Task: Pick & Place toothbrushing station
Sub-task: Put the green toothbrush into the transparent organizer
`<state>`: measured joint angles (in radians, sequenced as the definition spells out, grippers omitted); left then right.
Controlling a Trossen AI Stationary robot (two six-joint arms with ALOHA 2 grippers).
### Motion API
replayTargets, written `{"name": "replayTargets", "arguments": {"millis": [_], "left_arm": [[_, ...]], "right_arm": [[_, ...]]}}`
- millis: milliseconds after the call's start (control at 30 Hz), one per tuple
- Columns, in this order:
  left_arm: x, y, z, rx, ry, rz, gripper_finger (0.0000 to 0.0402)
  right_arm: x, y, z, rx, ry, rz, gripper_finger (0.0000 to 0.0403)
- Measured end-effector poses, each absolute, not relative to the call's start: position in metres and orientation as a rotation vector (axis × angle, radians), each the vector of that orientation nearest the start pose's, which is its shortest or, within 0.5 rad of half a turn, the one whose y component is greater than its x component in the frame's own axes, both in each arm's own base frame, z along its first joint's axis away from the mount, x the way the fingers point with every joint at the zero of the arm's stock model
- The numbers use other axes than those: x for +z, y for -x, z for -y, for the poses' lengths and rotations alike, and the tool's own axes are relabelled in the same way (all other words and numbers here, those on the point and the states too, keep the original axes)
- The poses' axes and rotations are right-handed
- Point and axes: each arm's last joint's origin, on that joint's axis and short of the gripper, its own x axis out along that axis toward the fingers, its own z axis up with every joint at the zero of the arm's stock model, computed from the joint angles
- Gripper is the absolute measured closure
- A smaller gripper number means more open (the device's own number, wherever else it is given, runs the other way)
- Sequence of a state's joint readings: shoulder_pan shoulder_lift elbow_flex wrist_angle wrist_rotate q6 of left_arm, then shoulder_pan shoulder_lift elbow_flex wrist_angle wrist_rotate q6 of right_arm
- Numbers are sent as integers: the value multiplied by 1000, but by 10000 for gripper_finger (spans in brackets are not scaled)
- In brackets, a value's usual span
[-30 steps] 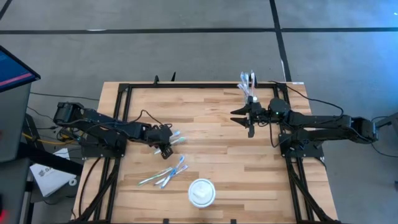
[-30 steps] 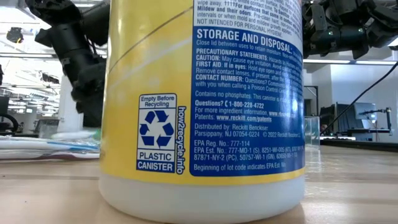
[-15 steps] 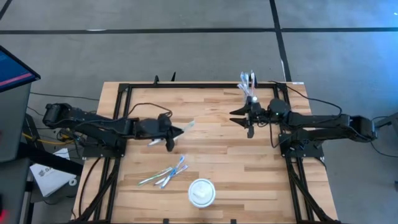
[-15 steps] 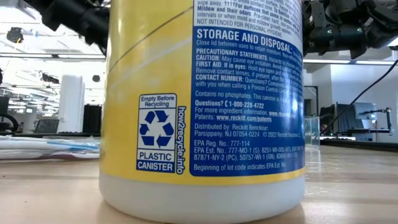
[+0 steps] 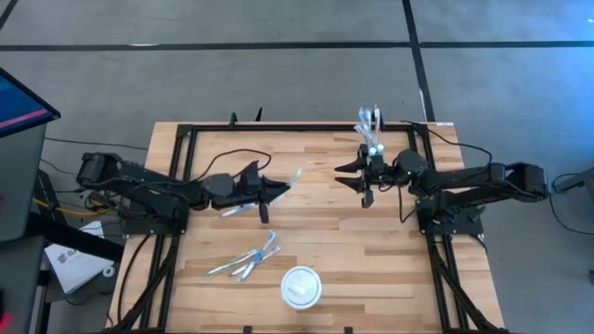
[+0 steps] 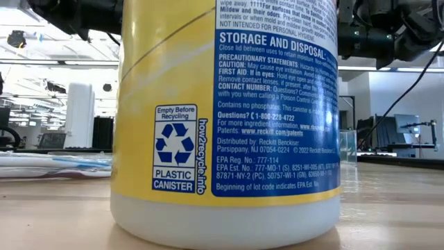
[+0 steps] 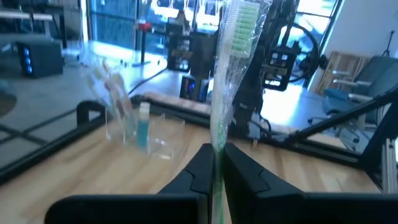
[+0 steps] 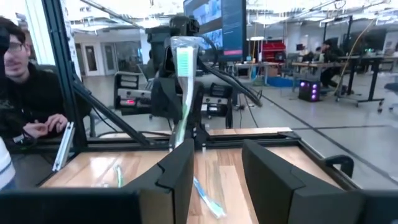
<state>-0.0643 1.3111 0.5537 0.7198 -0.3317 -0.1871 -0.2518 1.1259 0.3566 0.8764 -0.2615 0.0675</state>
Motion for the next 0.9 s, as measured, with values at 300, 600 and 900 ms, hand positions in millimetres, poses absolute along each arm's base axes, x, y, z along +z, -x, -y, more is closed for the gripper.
{"name": "replayTargets", "arguments": {"millis": [300,600,900], "left_arm": [[222,-280,5,272,166,79,389],[227,-284,1,285,170,113,389],[227,-288,3,280,144,105,389]], "right_arm": [[235,-238,44,55,-42,104,276],[239,-265,47,88,-38,89,276],[248,-289,47,108,-36,103,276]]}}
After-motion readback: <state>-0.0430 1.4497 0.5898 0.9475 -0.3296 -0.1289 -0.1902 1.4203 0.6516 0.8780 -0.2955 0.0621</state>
